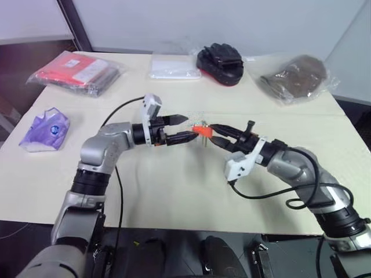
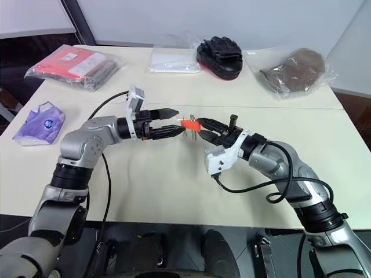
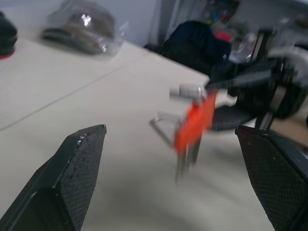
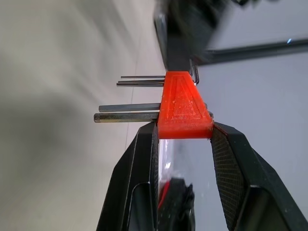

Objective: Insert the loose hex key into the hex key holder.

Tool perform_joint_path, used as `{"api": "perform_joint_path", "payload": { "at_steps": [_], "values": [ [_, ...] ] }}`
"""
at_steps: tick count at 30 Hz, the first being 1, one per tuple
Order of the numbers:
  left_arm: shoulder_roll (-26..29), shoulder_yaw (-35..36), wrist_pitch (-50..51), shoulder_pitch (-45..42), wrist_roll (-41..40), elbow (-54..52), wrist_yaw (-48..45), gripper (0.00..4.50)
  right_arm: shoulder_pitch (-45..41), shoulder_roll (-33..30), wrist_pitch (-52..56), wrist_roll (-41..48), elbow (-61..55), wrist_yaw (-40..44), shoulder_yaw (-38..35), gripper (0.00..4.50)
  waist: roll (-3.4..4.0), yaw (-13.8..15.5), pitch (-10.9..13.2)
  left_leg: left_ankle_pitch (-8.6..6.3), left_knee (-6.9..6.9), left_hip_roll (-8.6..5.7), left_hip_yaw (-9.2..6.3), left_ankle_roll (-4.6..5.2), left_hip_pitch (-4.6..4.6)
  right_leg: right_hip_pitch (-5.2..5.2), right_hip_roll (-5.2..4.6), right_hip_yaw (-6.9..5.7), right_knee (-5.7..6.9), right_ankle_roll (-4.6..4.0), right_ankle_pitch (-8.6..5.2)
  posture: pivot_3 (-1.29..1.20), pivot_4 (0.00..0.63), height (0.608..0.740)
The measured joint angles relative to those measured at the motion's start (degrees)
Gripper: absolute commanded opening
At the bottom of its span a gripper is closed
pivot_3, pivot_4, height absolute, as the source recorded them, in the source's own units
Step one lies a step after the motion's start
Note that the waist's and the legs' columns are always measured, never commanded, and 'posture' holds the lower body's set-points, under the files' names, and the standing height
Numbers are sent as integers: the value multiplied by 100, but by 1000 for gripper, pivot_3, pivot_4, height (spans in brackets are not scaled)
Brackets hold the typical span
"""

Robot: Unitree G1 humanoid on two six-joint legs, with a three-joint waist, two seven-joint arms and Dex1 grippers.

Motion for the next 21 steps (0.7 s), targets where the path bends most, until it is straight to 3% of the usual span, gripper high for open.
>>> {"api": "perform_joint_path", "payload": {
  "at_steps": [21],
  "values": [
    [-121, 96, 330, -69, -294, -41, -149, 4500, -456, 8, -635, -100, -68, -415, -204, 974, 0, -3, 0, 0, 2, 1, -1, -1, 1, 0, 0, 1, 2, 0, 0, 0, 150, 740]
  ]
}}
